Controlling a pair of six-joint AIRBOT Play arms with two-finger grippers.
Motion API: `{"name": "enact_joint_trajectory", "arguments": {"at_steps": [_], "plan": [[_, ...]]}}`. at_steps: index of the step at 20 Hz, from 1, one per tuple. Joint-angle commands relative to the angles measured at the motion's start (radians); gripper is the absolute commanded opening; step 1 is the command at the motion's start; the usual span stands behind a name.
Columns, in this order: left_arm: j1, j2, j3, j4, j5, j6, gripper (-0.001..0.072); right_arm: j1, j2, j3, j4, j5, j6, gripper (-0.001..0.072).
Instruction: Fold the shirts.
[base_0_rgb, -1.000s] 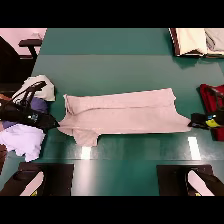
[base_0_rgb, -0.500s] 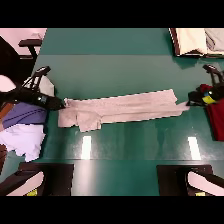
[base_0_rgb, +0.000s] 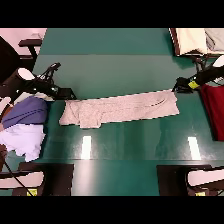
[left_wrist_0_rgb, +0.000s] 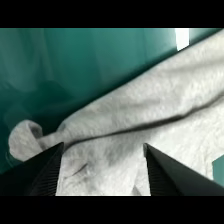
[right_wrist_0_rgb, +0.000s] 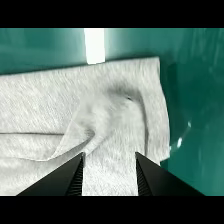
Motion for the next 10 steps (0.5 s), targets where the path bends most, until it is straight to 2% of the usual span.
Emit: {"name": "enact_joint_trajectory", "arguments": {"at_steps": [1, 2, 3, 4, 8, 10], "plan": [[0.001, -0.018, 0.085, -0.007, -0.069, -0.041, 0.0590, -0.070, -0.019, 0.029, 0.086, 0.049, -0.077, 0.0390], [0.001, -0.016, 0.111, -0.011, -0.100, -0.055, 0.0482, -0.100, -0.008, 0.010, 0.087, 0.062, -0.090, 0.0395], [0.001, -0.010, 0.122, -0.026, -0.112, -0.053, 0.0223, -0.135, 0.008, -0.027, 0.088, 0.068, -0.092, 0.0533], [0.001, -0.006, 0.125, -0.047, -0.112, -0.047, 0.0027, -0.168, 0.018, -0.067, 0.088, 0.069, -0.093, 0.0637], [-0.033, -0.007, 0.125, -0.122, -0.060, -0.044, 0.0031, -0.269, -0.020, -0.205, 0.198, 0.066, -0.144, 0.0625], [-0.094, -0.007, 0.124, -0.121, -0.019, -0.045, 0.0020, -0.271, -0.053, -0.246, 0.281, 0.042, -0.181, 0.0551]]}}
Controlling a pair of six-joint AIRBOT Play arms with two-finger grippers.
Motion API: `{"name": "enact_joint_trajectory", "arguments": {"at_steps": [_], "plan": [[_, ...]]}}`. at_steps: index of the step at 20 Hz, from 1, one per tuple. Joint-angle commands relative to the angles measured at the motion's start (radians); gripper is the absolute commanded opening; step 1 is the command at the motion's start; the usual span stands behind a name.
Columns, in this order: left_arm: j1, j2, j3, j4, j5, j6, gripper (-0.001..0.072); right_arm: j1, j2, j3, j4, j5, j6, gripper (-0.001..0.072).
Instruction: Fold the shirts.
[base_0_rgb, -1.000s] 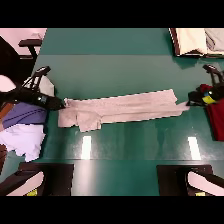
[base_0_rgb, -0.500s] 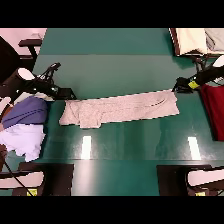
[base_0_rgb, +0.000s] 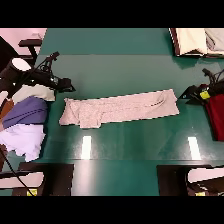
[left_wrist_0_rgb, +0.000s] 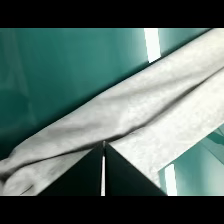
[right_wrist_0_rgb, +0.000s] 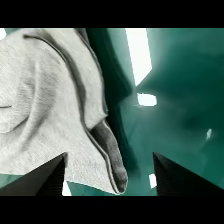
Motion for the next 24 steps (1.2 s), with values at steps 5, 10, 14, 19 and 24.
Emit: {"name": "enact_joint_trajectory", "arguments": {"at_steps": [5, 10, 14, 19, 24], "plan": [[-0.226, -0.037, 0.003, -0.023, 0.202, -0.105, 0.0021, 0.080, -0.105, -0.014, 0.165, -0.056, -0.071, 0.0390], [-0.393, -0.109, 0.005, -0.040, 0.340, -0.136, 0.0021, 0.171, -0.080, 0.071, 0.165, -0.056, -0.099, 0.0016], [-0.483, -0.206, 0.029, -0.068, 0.383, -0.139, 0.0021, 0.204, 0.069, 0.136, 0.168, -0.050, -0.050, 0.0016], [-0.524, -0.298, 0.098, -0.069, 0.351, -0.160, 0.0021, 0.322, 0.239, 0.242, 0.167, -0.049, -0.001, 0.0016], [-0.524, -0.320, 0.107, -0.067, 0.357, -0.176, 0.0021, 0.464, 0.283, 0.377, 0.168, -0.053, 0.055, 0.0016]]}}
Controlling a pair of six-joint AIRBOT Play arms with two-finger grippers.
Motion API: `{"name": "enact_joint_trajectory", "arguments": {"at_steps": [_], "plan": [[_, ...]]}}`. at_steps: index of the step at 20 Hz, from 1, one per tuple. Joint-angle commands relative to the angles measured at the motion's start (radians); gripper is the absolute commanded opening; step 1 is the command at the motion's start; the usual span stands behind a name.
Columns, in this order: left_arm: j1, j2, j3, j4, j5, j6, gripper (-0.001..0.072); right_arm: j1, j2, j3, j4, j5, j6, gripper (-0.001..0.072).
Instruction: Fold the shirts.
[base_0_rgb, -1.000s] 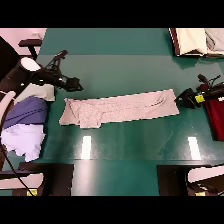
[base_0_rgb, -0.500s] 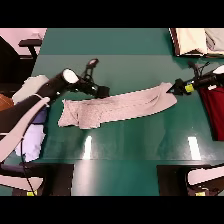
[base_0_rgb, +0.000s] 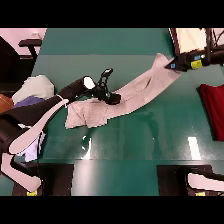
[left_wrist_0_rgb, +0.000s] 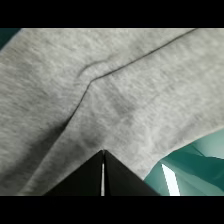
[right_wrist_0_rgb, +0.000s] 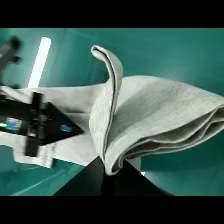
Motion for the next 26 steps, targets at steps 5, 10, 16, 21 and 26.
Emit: {"name": "enact_joint_trajectory", "arguments": {"at_steps": [5, 10, 16, 21, 26], "plan": [[-0.005, -0.031, 0.011, -0.002, 0.050, -0.047, 0.0021, 0.236, 0.027, 0.124, 0.000, -0.042, 0.051, 0.0016], [0.093, 0.035, 0.114, 0.032, -0.069, -0.044, 0.0021, 0.358, 0.025, 0.123, 0.000, -0.137, 0.058, 0.0016], [0.429, 0.367, 0.179, 0.220, -0.185, -0.044, 0.0022, 0.560, -0.090, 0.124, 0.124, -0.279, 0.045, 0.0017], [0.647, 0.597, 0.179, 0.288, -0.192, -0.043, 0.0022, 0.801, -0.280, 0.124, 0.236, -0.476, -0.067, 0.0410], [0.701, 0.640, 0.180, 0.288, -0.250, -0.043, 0.0022, 0.789, -0.295, 0.123, 0.068, -0.321, -0.087, 0.0555]]}}
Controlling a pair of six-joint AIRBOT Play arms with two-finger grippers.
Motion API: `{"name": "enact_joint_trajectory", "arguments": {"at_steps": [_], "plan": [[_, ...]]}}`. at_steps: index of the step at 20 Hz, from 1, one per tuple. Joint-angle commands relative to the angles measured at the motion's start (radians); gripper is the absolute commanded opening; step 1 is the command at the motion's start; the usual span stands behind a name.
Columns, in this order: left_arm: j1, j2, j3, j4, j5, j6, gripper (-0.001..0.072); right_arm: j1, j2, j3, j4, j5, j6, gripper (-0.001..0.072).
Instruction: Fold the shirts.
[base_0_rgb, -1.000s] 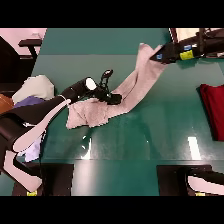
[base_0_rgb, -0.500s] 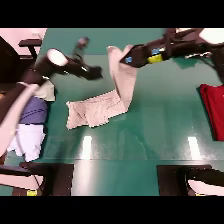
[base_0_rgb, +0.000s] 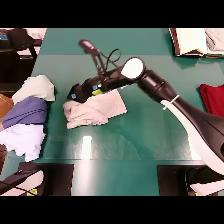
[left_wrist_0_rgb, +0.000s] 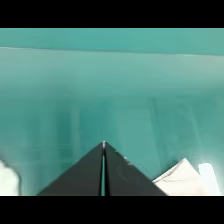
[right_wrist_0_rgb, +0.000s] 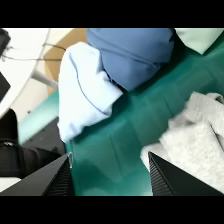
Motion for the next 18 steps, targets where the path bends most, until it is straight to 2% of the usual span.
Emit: {"name": "enact_joint_trajectory", "arguments": {"at_steps": [1, 4, 6, 7, 9, 13, 18], "plan": [[0.040, 0.035, 0.002, 0.014, -0.047, 0.001, 0.0022, -0.035, -0.003, -0.002, -0.173, 0.116, 0.031, 0.0556], [0.040, 0.035, 0.002, 0.014, -0.062, 0.001, 0.0022, -0.180, 0.010, -0.002, -0.361, 0.265, 0.126, 0.0556], [0.040, 0.035, 0.002, 0.012, -0.081, 0.000, 0.0022, -0.294, 0.010, -0.045, -0.414, 0.315, 0.179, 0.0557], [0.039, 0.035, 0.002, 0.010, -0.092, 0.000, 0.0022, -0.352, 0.010, -0.085, -0.404, 0.312, 0.192, 0.0562], [0.039, 0.035, 0.002, 0.009, -0.098, 0.000, 0.0022, -0.447, 0.009, -0.188, -0.339, 0.286, 0.195, 0.0703], [0.024, 0.035, 0.002, 0.003, -0.094, 0.000, 0.0022, -0.527, -0.043, -0.340, -0.162, 0.240, 0.146, 0.0698], [-0.056, 0.035, 0.002, 0.003, -0.080, 0.012, 0.0022, -0.444, -0.185, -0.256, -0.018, 0.231, 0.110, 0.0683]]}}
